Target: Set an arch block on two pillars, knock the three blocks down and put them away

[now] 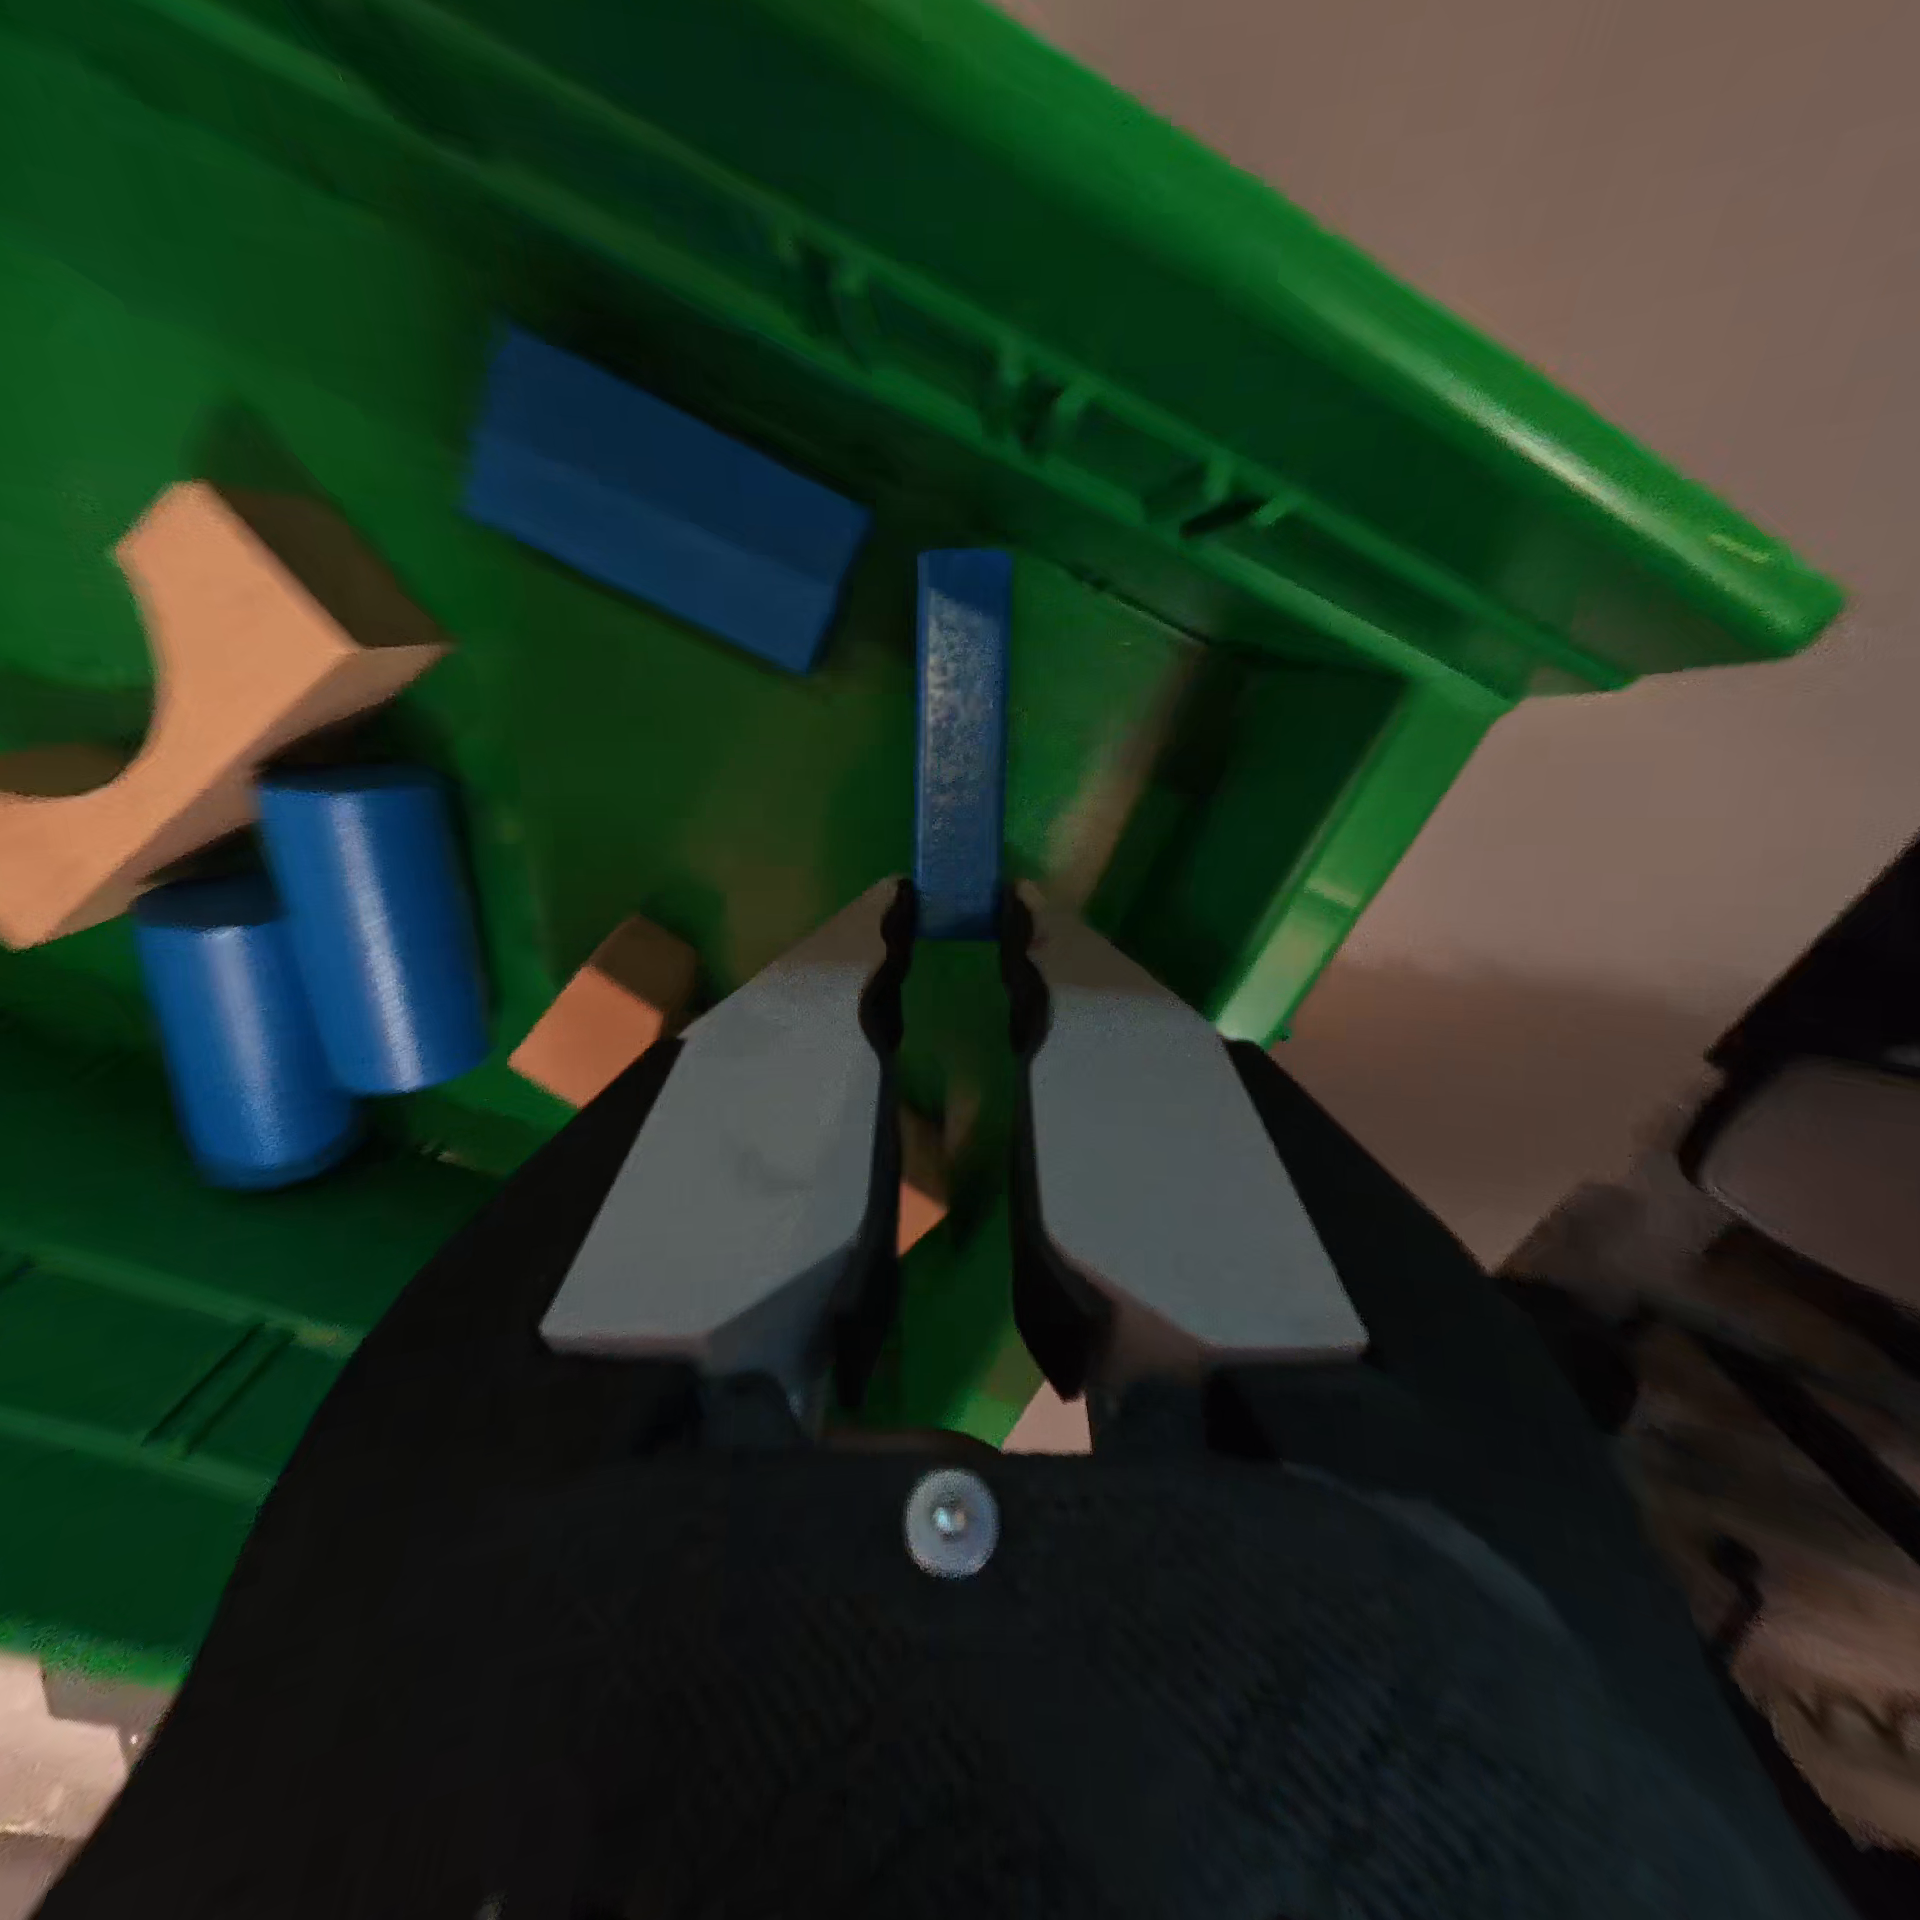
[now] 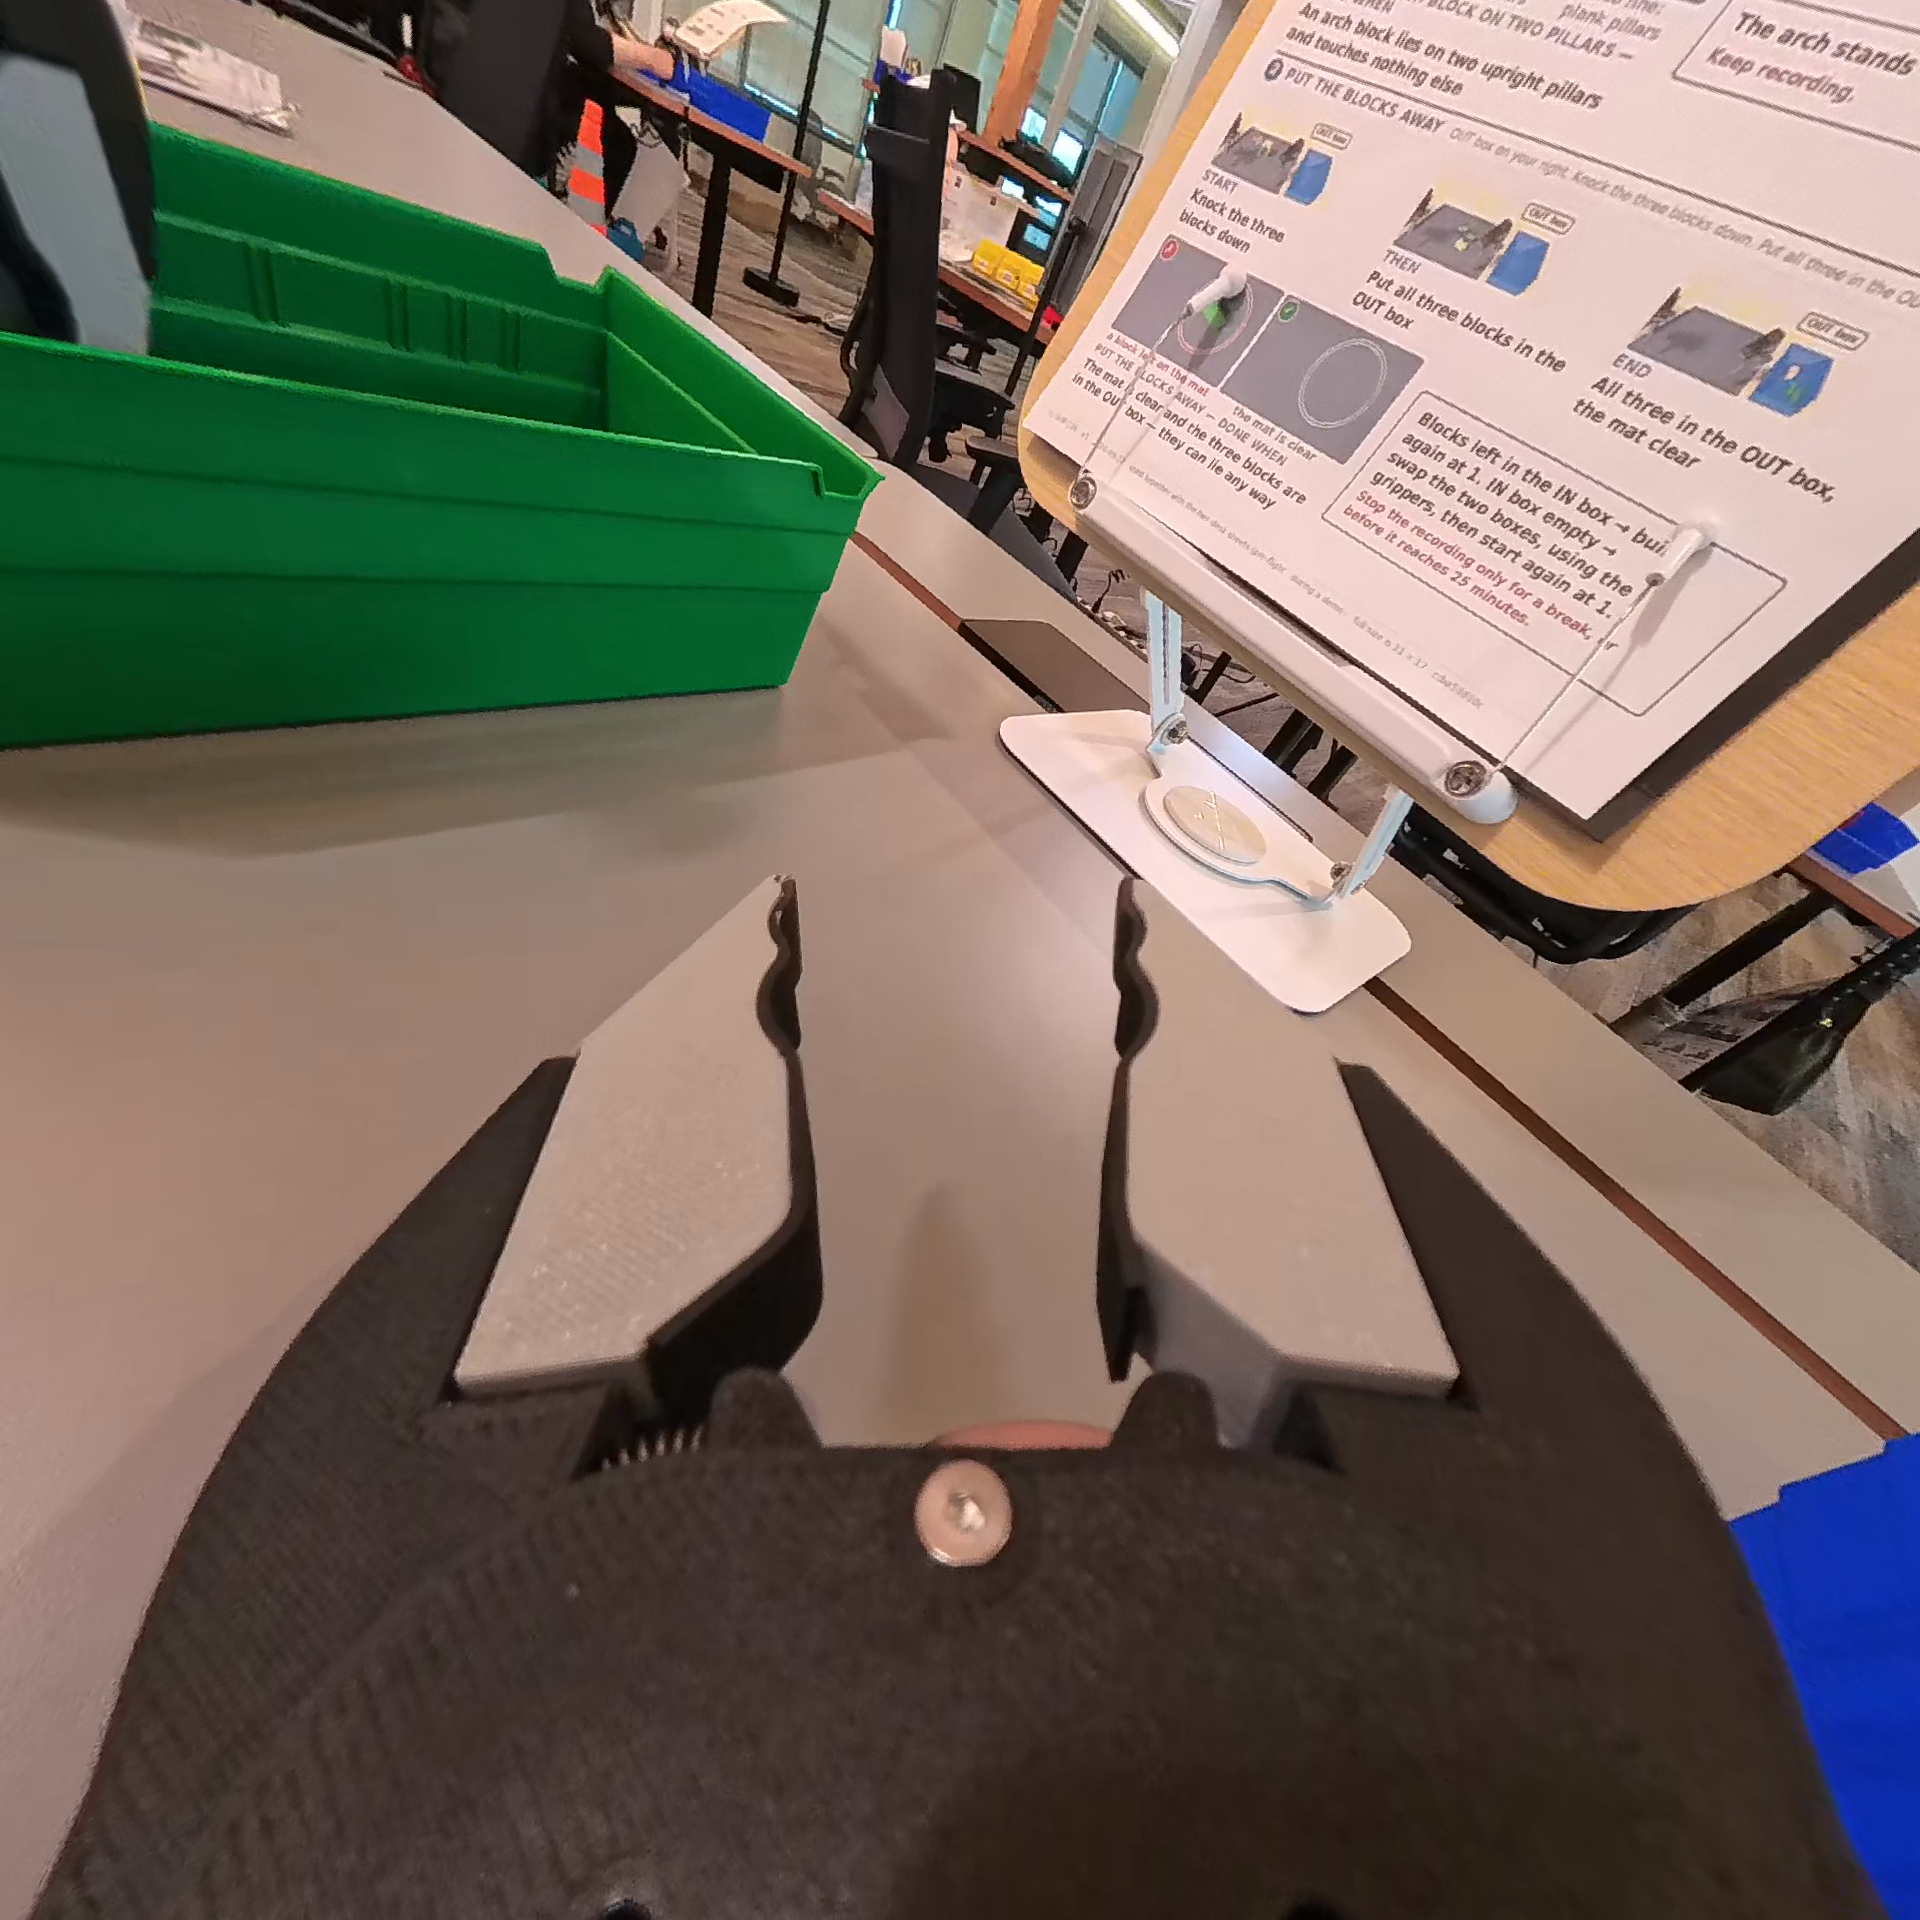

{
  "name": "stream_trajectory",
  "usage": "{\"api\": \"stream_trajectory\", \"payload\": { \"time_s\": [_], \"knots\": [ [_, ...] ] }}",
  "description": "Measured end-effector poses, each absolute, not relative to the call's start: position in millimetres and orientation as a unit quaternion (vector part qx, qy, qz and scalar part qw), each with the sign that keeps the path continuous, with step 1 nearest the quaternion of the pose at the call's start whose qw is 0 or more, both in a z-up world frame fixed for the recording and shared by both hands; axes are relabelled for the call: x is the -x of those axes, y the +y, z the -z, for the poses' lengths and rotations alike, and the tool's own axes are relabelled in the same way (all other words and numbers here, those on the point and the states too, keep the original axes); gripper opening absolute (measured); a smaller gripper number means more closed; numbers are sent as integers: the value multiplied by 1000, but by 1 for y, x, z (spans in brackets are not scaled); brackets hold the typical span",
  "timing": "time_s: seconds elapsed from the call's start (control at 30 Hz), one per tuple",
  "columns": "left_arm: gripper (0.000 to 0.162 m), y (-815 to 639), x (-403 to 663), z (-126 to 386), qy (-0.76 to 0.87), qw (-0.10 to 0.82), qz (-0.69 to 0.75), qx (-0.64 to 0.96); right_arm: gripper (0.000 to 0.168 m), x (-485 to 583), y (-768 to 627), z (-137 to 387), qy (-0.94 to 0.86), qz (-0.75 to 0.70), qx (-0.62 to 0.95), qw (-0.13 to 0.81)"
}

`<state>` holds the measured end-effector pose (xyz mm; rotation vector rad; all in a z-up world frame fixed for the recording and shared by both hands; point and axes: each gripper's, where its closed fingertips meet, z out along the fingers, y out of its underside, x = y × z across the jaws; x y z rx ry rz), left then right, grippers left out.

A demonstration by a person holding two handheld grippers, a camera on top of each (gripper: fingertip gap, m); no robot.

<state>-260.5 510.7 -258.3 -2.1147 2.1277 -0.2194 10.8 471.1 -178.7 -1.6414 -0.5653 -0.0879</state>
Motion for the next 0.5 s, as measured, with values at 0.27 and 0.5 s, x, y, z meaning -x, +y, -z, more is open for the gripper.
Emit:
{"api": "stream_trajectory", "payload": {
  "time_s": [0.27, 0.5],
  "knots": [
    [14, 536, 256, 208, 637, 246, 115, 722, 59, -6, 471, 184, -245, 4, 732, 636],
    [14, 525, 203, 98, 515, 556, 87, 647, 70, 37, 453, 181, -217, -270, 728, 592]
  ]
}}
